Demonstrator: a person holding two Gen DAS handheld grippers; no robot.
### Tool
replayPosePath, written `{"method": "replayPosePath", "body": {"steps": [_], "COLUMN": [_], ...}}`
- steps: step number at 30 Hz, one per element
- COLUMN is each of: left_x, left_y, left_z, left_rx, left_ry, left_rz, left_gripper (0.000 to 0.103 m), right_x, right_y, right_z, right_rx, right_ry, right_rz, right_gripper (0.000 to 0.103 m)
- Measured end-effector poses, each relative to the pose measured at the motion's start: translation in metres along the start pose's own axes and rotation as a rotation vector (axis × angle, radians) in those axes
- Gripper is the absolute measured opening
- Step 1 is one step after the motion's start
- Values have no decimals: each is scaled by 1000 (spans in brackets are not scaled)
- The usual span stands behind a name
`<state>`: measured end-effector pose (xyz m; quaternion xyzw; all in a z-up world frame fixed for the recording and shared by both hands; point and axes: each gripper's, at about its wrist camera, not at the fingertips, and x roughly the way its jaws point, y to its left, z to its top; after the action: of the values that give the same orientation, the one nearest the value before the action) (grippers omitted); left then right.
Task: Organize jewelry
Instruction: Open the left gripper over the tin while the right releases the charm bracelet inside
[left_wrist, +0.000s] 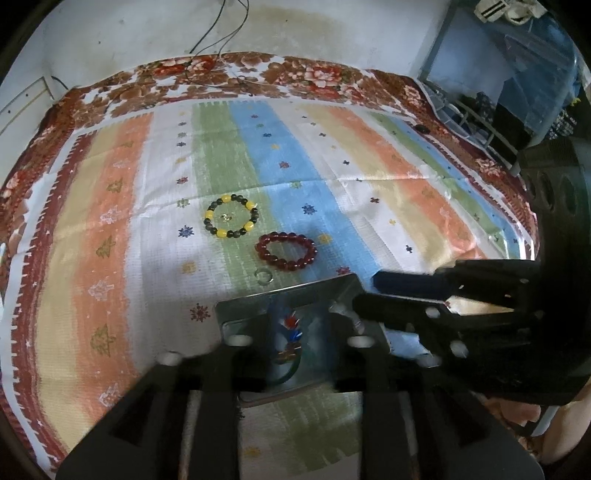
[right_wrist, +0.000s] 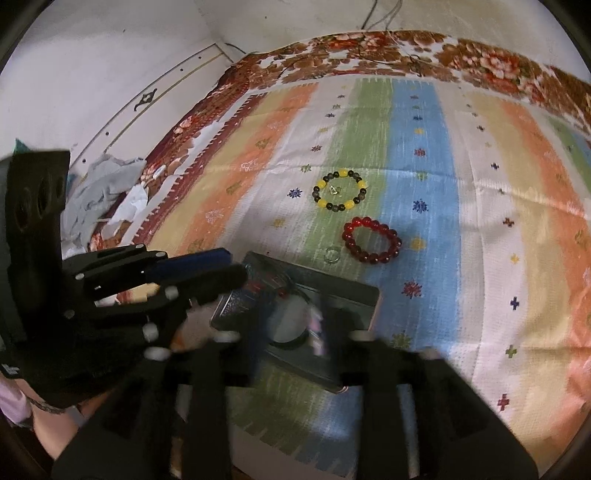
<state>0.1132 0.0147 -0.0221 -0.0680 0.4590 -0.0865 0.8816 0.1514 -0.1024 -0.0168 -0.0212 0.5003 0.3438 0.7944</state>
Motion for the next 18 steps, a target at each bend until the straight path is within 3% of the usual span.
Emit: {"method": "replayPosePath", "body": {"steps": [18], "left_x": [10], "left_y": [30], "left_z": [13], "left_rx": [-84], "left_ry": [26], "left_rz": [30], "left_gripper": [34], "right_x": [5], "right_y": [-15], "right_z": [5], "right_rx": [16], "right_ry": [4], "right_rz": [-72], "right_gripper": [42]}}
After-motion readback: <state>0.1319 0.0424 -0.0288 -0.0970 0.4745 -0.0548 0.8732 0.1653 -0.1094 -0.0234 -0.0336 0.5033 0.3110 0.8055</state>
